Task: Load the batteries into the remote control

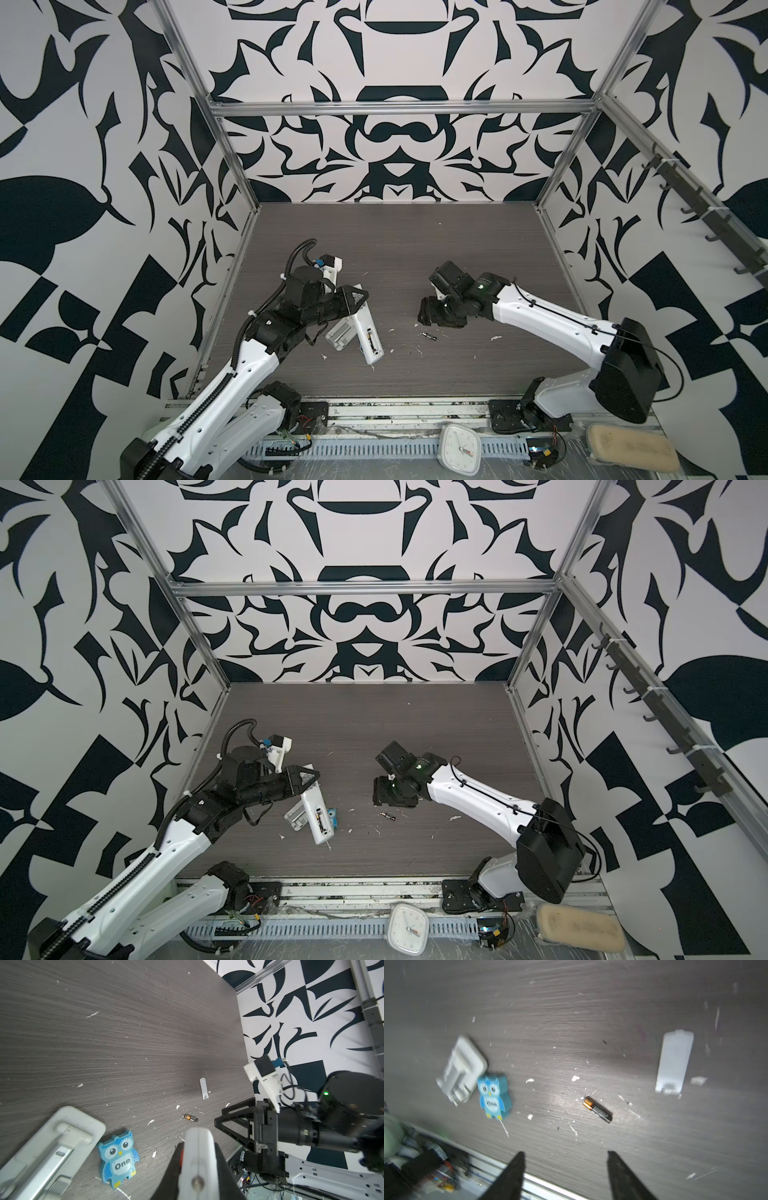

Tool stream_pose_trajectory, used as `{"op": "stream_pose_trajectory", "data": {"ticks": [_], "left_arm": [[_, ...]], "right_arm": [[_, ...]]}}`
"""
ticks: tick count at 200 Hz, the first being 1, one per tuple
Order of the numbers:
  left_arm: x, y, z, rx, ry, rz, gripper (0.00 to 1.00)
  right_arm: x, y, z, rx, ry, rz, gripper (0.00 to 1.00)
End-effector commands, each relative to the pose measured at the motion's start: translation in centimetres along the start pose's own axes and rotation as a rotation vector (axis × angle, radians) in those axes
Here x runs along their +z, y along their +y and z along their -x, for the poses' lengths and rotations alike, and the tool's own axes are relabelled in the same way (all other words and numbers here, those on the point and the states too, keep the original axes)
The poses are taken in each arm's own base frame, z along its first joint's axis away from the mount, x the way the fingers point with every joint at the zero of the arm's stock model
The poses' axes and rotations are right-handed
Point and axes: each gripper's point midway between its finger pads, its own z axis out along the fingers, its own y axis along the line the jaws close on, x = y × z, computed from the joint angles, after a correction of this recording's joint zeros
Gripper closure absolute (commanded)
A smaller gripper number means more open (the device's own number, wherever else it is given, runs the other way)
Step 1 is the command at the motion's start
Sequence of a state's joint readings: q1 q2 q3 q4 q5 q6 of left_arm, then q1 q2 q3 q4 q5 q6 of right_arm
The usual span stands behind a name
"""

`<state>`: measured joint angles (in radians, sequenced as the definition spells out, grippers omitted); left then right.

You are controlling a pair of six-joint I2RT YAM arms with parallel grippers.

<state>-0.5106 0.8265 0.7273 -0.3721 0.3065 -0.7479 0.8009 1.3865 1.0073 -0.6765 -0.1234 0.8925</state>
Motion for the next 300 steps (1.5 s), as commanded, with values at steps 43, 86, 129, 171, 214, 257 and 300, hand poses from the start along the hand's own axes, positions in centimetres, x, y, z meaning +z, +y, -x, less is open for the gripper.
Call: {"op": "stream_pose_trajectory", "data": {"ticks": [43, 86, 129, 171, 214, 257, 300], "left_arm": [[-2.2, -0.4, -2.3, 0.056, 0.017, -0.063, 1.0], [-2.8, -1.2, -2.1, 0.126, 0.013, -0.083, 1.0], [-3.2, -2.2, -1.6, 0.156, -0.008, -0.114, 1.0], [-3.2, -2.1, -1.6, 0.159, -0.014, -0.118, 1.0], [-3.2, -1.7, -1.9, 0.159, -0.01, -0.107, 1.0], [-3.0, -1.6, -1.8, 0.161, -0.009, -0.101, 1.0], [-2.9, -1.7, -1.5, 0.175, -0.009, -0.095, 1.0]], "right_arm": [[0.8, -0.2, 0.1, 0.555, -0.273, 0.018, 0.18], [2.3, -0.7, -0.3, 0.764, -0.397, -0.006, 0.18], [3.6, -2.0, -1.5, 0.897, -0.379, -0.063, 0.19], [5.3, -2.2, -2.2, 0.988, -0.351, -0.04, 0.24], [6.5, -3.0, -2.8, 1.016, -0.334, -0.06, 0.26], [7.3, -3.9, -2.5, 1.037, -0.33, -0.057, 0.3], [8.0, -4.4, -2.4, 1.04, -0.315, -0.066, 0.34]]}}
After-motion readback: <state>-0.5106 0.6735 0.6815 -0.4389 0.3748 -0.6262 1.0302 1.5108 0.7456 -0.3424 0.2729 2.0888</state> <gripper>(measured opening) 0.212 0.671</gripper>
